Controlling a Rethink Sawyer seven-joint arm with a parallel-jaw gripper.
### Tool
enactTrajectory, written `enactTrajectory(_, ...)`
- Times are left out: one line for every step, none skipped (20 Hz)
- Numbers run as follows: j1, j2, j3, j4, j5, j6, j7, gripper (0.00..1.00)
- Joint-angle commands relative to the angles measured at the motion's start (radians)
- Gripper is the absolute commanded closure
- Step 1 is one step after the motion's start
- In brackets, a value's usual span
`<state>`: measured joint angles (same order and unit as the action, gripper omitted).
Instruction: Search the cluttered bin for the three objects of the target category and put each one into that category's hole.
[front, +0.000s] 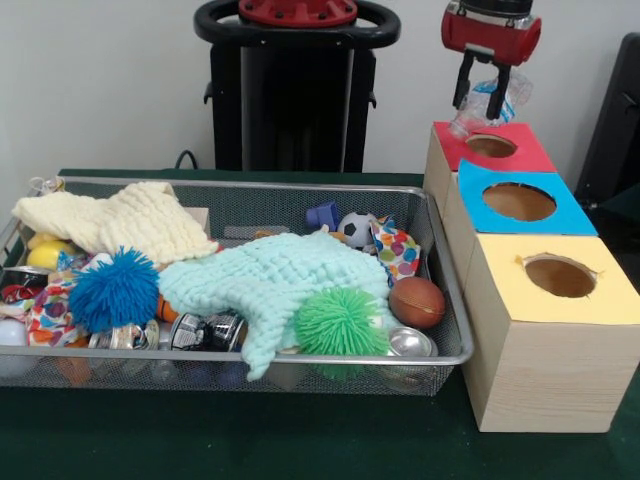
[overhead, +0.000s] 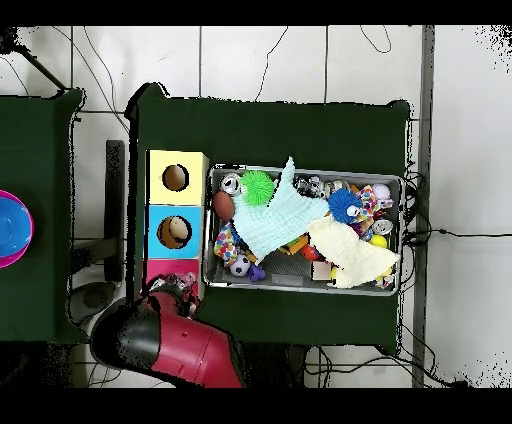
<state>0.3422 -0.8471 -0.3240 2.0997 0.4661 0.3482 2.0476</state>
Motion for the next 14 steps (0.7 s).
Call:
enactTrajectory(-0.024,0.004,0.014,-0.096,-0.023,0.071,0.161,1.0)
enactTrajectory(-0.029,0.003,0.02,-0.094,-0.022,0.061,0.155,1.0)
enactTrajectory(-0.029,0.005,0.019,-0.097,-0.024,0.059,0.153,1.0)
enactTrajectory(-0.033,0.008,0.022,-0.1,-0.024,0.055,0.149,1.0)
enactTrajectory(-0.036,0.013,0.024,-0.102,-0.025,0.047,0.145,1.0)
enactTrajectory(-0.042,0.015,0.028,-0.101,-0.028,0.037,0.138,1.0)
enactTrajectory(-0.049,0.021,0.033,-0.102,-0.03,0.025,0.131,1.0)
enactTrajectory(-0.054,0.026,0.033,-0.11,-0.033,0.024,0.125,1.0)
enactTrajectory(-0.06,0.034,0.037,-0.114,-0.035,0.016,0.12,1.0)
enactTrajectory(-0.064,0.041,0.039,-0.12,-0.038,0.01,0.116,1.0)
enactTrajectory(-0.067,0.051,0.042,-0.126,-0.04,-0.001,0.113,1.0)
enactTrajectory(-0.073,0.059,0.045,-0.131,-0.041,-0.008,0.111,1.0)
enactTrajectory(-0.079,0.066,0.051,-0.134,-0.041,-0.016,0.108,1.0)
enactTrajectory(-0.082,0.07,0.051,-0.139,-0.041,-0.019,0.108,1.0)
